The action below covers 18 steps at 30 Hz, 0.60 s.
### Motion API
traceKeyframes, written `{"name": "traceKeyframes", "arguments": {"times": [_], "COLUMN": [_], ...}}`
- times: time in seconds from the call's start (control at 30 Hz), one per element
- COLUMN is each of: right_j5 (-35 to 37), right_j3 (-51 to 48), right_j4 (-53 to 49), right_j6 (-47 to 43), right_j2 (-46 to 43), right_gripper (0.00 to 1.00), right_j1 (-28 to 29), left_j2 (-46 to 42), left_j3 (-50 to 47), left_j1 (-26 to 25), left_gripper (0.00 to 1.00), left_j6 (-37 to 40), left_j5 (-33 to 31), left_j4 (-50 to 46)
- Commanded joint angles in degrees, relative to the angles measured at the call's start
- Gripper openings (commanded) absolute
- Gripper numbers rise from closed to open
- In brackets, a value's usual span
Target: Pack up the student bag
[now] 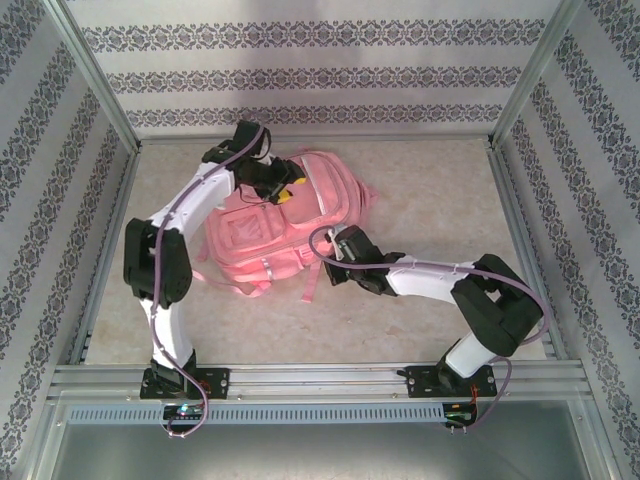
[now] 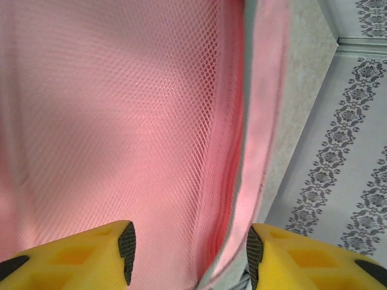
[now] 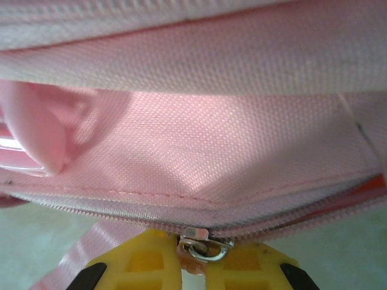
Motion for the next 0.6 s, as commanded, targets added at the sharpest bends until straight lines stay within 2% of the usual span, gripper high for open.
{"name": "traceKeyframes", "arguments": {"times": [0.0,0.17,0.33,0.47,0.57], "right_j5": [-4.17,-4.86,-8.21,-12.25,-14.3], "right_j3": [-0.64,0.58,4.32,8.1,10.35], "right_j4": [-3.7,-5.25,-5.68,-4.54,-2.29], "right_j6": [1.64,2.2,5.44,9.08,11.63], "right_j2": [-2.9,-3.83,-1.14,2.9,5.24], "right_gripper": [0.0,0.0,0.0,0.0,0.0], "right_j1": [2.92,8.07,10.0,10.02,10.04], "left_j2": [-12.47,-27.94,-45.5,-56.6,-61.19], "left_j3": [-4.96,-20.88,-41.33,-55.13,-63.12], "left_j1": [0.93,1.52,1.74,1.77,1.96], "left_gripper": [0.55,0.6,0.65,0.62,0.6], "left_j6": [3.28,-0.47,-11.52,-20.23,-25.24], "left_j5": [-6.83,-9.98,-9.38,-10.61,-11.13], "left_j4": [-8.34,-10.04,-4.66,-0.37,4.01]}}
